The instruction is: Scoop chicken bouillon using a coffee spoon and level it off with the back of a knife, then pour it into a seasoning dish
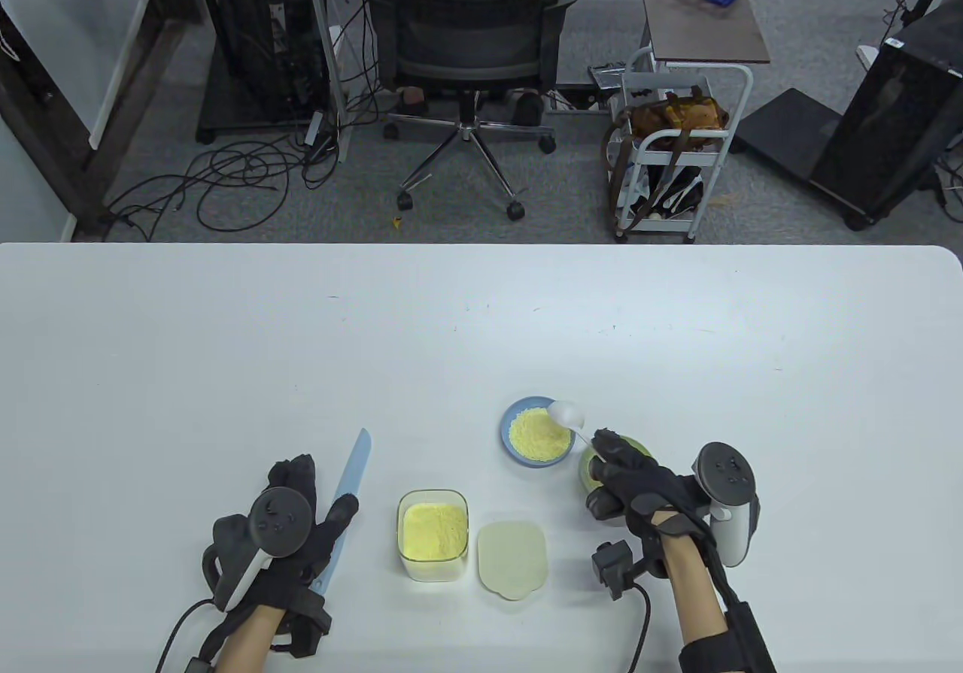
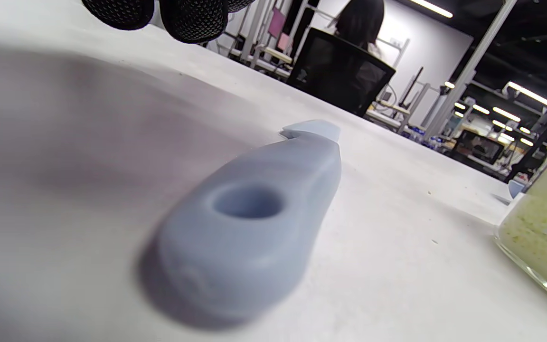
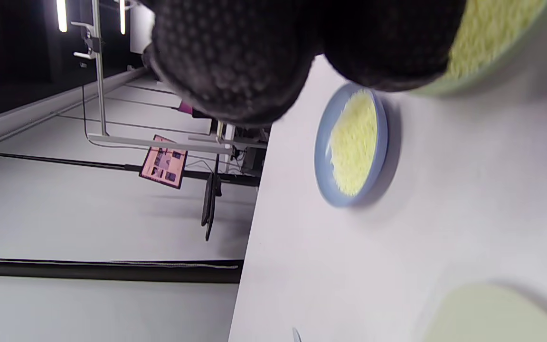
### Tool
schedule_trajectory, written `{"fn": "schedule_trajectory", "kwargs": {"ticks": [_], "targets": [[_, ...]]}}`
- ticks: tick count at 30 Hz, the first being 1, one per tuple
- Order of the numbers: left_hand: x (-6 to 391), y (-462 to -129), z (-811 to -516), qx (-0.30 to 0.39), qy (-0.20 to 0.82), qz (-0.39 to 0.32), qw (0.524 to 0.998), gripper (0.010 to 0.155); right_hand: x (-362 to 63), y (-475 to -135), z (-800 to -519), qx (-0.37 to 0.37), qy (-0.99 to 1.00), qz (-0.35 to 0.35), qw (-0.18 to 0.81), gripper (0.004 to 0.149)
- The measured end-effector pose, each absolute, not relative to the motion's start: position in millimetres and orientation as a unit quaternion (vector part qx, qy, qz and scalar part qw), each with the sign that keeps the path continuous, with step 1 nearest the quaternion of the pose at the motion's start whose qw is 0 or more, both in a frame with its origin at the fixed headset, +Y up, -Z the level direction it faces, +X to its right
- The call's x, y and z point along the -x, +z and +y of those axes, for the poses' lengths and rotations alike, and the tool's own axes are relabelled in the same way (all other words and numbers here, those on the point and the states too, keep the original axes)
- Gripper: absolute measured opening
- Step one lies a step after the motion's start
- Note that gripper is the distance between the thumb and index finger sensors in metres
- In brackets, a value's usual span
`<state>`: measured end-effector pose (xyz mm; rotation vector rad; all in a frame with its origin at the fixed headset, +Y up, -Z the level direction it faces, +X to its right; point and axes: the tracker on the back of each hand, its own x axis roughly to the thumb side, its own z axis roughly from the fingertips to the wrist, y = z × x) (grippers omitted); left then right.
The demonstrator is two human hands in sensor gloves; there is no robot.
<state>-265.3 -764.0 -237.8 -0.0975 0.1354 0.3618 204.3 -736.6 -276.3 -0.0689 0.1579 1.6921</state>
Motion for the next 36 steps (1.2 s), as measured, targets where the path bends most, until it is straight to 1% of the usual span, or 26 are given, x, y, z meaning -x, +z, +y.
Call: {"fn": "schedule_trajectory", "kwargs": {"ticks": [4,6,8,9,10,12,17,21,23,25,27,29,30,33,34,36], "targets": [[266,-238,-763,0.045,0.180,0.067,0.980,0.092,-235,-267,-722,0.066,0.752,0.012,0.656,0.051],[266,-238,-763,0.043,0.181,0.067,0.980,0.092,-248,-262,-721,0.091,0.760,-0.018,0.643,0.050],[266,-237,-763,0.043,0.181,0.067,0.980,0.092,-263,-257,-725,0.126,0.785,-0.045,0.605,0.050],[266,-237,-763,0.044,0.180,0.067,0.980,0.093,-266,-256,-727,0.132,0.790,-0.049,0.597,0.050],[266,-237,-763,0.043,0.179,0.066,0.981,0.092,-274,-254,-732,0.146,0.803,-0.063,0.574,0.049],[266,-237,-763,0.043,0.179,0.066,0.981,0.092,-281,-252,-742,0.164,0.804,-0.077,0.566,0.049],[266,-237,-763,0.042,0.183,0.067,0.980,0.092,-289,-251,-760,0.187,0.789,-0.086,0.579,0.048],[267,-237,-763,0.041,0.180,0.068,0.980,0.092,-290,-251,-766,0.229,0.816,-0.082,0.525,0.046],[267,-237,-763,0.040,0.181,0.068,0.980,0.093,-290,-248,-768,0.263,0.824,-0.091,0.494,0.045],[267,-237,-763,0.037,0.182,0.068,0.980,0.094,-291,-245,-772,0.302,0.844,-0.101,0.432,0.044],[267,-237,-763,0.038,0.181,0.068,0.980,0.094,-291,-244,-771,0.329,0.844,-0.099,0.412,0.042],[267,-237,-763,0.040,0.183,0.068,0.980,0.095,-289,-244,-771,0.340,0.848,-0.099,0.394,0.041],[267,-237,-763,0.038,0.189,0.068,0.979,0.095,-288,-244,-770,0.345,0.857,-0.095,0.371,0.040],[268,-237,-762,0.038,0.196,0.068,0.977,0.096,-285,-243,-770,0.377,0.887,-0.066,0.259,0.040],[268,-237,-762,0.038,0.198,0.067,0.977,0.096,-284,-242,-771,0.389,0.882,-0.048,0.261,0.039],[268,-237,-761,0.037,0.203,0.066,0.976,0.096,-283,-242,-773,0.392,0.877,-0.054,0.275,0.038]]}}
